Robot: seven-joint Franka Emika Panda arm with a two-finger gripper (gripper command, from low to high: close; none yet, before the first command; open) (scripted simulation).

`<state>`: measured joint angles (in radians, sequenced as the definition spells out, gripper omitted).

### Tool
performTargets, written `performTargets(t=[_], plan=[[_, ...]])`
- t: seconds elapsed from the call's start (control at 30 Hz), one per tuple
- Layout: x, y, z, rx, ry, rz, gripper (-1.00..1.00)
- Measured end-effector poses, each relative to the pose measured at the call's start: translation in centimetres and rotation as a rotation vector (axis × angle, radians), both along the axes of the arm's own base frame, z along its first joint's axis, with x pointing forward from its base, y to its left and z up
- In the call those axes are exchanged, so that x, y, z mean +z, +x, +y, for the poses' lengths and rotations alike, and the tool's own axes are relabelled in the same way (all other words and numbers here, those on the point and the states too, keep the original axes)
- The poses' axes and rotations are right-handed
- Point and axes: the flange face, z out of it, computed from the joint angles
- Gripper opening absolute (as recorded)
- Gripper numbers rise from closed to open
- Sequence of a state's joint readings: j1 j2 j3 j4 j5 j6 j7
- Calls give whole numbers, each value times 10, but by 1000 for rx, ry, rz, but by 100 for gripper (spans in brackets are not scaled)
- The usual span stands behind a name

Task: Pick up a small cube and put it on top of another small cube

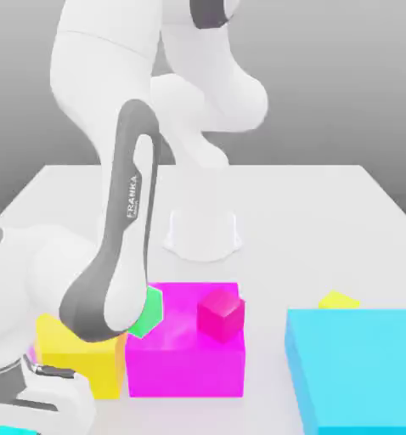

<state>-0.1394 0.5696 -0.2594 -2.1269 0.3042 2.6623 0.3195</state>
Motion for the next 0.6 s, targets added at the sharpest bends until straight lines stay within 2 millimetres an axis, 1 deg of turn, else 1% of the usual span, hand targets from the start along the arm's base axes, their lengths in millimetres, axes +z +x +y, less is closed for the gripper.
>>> performTargets(t=[0.07,0.1,0.13,0.27,0.37,0.43,0.5,0.6], plan=[[28,0,0,0,0,0,-100],[41,-1,4,1,6,0,-100],[50,-2,13,6,17,-1,-100],[83,-9,63,42,69,-3,-100],[106,-19,102,78,96,-3,-100],[121,-28,127,105,106,-2,-100],[136,-38,157,145,109,1,-100],[156,-57,192,192,102,3,-100]])
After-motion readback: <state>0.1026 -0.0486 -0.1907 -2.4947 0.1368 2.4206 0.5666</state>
